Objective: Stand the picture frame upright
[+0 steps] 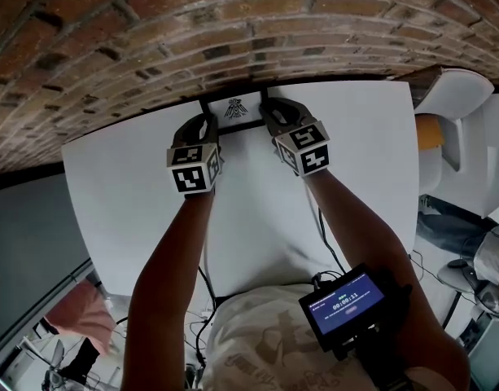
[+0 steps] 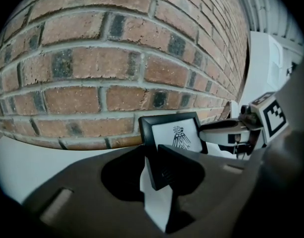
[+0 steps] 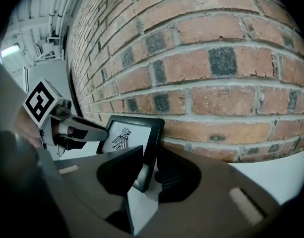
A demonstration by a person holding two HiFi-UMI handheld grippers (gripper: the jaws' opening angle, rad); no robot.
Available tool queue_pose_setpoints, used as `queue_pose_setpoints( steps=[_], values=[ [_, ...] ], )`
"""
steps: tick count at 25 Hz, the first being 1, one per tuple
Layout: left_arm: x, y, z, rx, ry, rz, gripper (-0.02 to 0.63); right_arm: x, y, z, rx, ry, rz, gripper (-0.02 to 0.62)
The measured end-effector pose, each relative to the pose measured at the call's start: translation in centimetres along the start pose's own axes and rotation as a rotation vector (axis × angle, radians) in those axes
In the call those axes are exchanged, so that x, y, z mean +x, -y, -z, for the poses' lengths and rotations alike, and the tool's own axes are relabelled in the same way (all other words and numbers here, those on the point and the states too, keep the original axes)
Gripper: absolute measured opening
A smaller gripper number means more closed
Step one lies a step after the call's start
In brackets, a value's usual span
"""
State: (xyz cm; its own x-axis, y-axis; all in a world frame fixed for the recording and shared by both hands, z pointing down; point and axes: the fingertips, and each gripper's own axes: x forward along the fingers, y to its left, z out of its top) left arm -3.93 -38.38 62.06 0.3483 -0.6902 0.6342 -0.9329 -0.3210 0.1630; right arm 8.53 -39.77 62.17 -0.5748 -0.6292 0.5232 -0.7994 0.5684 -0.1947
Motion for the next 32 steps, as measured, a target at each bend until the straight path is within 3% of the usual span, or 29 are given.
queue_pose_setpoints(
  steps=[11, 20, 32],
  values=[
    [1.9, -0.5, -2.4, 0.1, 0.054, -0.023, 0.092, 1.2, 1.8, -1.8, -0.055, 0.054, 0.057, 0.098],
    [3.2, -0.6, -2.1, 0.143, 0.027, -0.031, 0.092, 1.8, 2.7, -1.7, -0.106, 0.04, 0.07, 0.091],
    [3.1, -0.9, -1.8, 0.119, 0.018, -0.008, 0.118, 1.8, 2.8, -1.3, -0.115, 0.032, 0.085, 0.12]
  ],
)
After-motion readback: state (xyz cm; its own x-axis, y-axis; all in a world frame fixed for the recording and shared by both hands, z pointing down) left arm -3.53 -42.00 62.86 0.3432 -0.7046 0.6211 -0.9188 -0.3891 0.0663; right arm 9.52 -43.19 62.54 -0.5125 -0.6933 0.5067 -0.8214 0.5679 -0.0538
